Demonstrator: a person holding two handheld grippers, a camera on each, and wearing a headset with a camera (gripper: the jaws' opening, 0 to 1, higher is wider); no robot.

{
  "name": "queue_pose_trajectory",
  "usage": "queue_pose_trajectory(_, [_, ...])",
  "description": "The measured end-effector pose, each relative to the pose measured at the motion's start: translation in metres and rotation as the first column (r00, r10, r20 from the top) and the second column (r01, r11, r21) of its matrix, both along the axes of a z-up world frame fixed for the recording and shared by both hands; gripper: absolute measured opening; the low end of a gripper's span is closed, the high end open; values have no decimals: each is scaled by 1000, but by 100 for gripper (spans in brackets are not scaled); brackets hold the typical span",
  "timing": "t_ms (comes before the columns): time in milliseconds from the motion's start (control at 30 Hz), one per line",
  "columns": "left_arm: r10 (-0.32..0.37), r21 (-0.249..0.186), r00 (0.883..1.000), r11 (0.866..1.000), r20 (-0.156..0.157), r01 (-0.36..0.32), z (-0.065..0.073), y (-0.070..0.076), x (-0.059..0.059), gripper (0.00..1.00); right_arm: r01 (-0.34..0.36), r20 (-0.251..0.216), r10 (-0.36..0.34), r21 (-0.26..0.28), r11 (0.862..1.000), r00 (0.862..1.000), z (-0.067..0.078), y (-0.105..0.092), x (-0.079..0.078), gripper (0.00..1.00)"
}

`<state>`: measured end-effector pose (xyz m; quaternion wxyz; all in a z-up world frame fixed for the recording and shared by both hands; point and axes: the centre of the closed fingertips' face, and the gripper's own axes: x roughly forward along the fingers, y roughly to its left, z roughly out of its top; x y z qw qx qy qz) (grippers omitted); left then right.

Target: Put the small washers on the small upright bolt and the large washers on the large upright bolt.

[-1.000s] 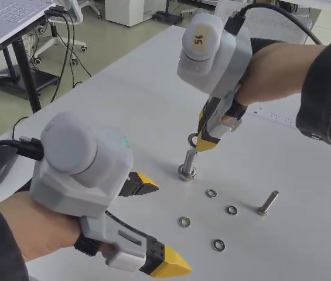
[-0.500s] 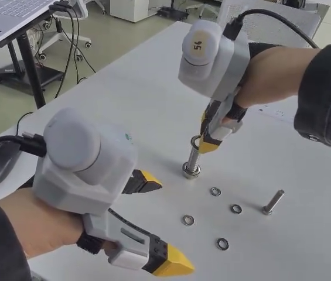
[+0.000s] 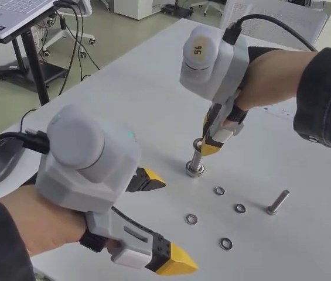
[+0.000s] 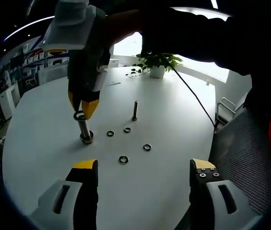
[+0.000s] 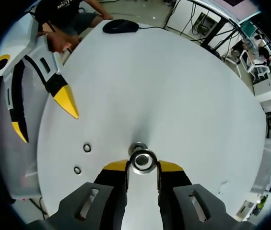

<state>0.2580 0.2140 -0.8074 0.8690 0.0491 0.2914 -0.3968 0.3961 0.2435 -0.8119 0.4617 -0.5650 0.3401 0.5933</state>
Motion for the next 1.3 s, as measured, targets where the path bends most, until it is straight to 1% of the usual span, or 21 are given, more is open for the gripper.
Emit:
queue_pose_trajectory(333, [-1, -1, 1000, 1000, -2, 1, 0, 0, 0, 78, 0, -11, 0, -11, 1000, 1000, -7, 1, 1, 24])
queue_pose_trajectory(433, [-2, -2, 1000, 1000, -2, 2, 0, 3, -7, 77, 0, -11, -1, -16, 1000, 1000, -9, 3, -4, 24])
queue_pose_trajectory(567, [-2, -2, 1000, 1000, -3, 2, 0, 6, -12, 77, 1, -11, -1, -25, 1000, 1000, -12, 6, -11, 24])
queue_pose_trajectory(800, [-2, -3, 1000, 1000, -4, 2, 2, 8, -17, 77, 7, -19, -7, -30, 1000, 1000, -18, 7, -18, 24])
queue_pose_trajectory(1067, [-1, -3, 1000, 1000, -6, 1, 2, 9, -17, 77, 6, -29, -8, -40, 999, 1000, -27, 9, -20, 24])
queue_pose_trajectory(1133, [-2, -2, 1000, 1000, -8, 2, 1, 9, -16, 77, 5, -31, -7, -42, 999, 999, -31, 10, -19, 24])
queue_pose_trajectory(1300, [-1, -2, 1000, 1000, -10, 1, 1, 8, -15, 77, 6, -34, -7, -46, 999, 999, -36, 9, -17, 24])
